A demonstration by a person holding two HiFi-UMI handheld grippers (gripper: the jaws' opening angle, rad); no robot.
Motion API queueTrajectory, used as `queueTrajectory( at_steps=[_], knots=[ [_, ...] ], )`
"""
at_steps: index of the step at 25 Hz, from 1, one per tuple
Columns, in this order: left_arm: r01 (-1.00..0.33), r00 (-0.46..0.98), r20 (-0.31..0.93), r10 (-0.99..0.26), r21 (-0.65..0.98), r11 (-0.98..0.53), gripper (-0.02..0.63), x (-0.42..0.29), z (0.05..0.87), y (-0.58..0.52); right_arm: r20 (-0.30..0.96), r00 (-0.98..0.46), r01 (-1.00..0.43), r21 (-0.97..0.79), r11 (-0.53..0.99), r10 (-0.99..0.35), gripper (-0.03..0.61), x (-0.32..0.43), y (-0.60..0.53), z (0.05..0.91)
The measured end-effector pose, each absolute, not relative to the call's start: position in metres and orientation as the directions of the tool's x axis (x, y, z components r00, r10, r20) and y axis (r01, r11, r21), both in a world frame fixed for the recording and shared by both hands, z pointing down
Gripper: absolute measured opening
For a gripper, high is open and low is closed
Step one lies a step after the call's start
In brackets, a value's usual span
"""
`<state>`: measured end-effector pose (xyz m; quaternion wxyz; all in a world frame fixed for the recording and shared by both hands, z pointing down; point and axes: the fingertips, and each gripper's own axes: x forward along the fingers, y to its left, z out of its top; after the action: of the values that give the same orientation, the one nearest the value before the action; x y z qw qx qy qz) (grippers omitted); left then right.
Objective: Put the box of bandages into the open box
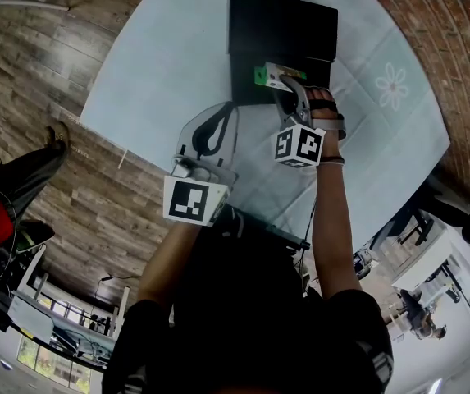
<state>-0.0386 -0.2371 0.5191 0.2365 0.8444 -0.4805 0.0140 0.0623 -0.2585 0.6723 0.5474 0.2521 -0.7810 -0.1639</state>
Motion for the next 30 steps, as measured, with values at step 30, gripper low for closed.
queueTrajectory(
  at_steps=[30],
  knots=[
    [-0.81,0.548,0.259,-0.796,0.403,-0.427,0.037,-0.044,0.527,-0.231,0.849,-0.287,-0.233,0.386,0.892,-0.443,0.123,0.059,-0.25,0.682]
  ],
)
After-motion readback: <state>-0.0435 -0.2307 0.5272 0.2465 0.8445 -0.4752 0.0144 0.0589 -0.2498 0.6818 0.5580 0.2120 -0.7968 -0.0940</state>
